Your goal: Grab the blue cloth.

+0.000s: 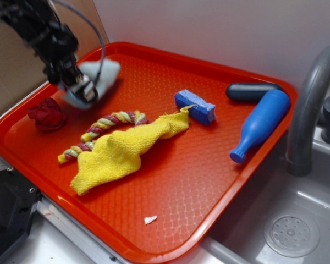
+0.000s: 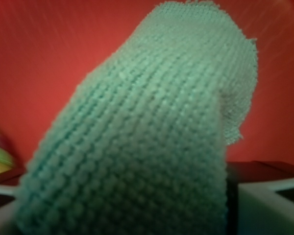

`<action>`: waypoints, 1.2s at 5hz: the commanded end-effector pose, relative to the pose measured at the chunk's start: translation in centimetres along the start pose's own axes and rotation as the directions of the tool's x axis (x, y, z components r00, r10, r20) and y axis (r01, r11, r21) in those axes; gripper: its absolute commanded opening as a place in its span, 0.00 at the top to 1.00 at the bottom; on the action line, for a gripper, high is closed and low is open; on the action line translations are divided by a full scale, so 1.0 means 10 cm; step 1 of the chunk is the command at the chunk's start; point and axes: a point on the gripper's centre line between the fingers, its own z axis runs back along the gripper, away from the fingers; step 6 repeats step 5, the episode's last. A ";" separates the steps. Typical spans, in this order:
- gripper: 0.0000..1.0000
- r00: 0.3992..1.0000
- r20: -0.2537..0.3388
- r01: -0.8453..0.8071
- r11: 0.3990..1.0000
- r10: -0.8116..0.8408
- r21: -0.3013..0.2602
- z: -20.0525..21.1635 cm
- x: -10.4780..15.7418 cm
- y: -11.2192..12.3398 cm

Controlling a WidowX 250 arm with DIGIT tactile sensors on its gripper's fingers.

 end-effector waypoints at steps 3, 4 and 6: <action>1.00 0.938 0.041 -0.344 0.938 0.343 0.034 1.82 0.49 -0.63; 1.00 0.926 0.044 -0.378 0.923 0.375 0.068 1.69 0.48 -0.61; 1.00 0.928 0.039 -0.373 0.926 0.371 0.058 1.64 0.49 -0.58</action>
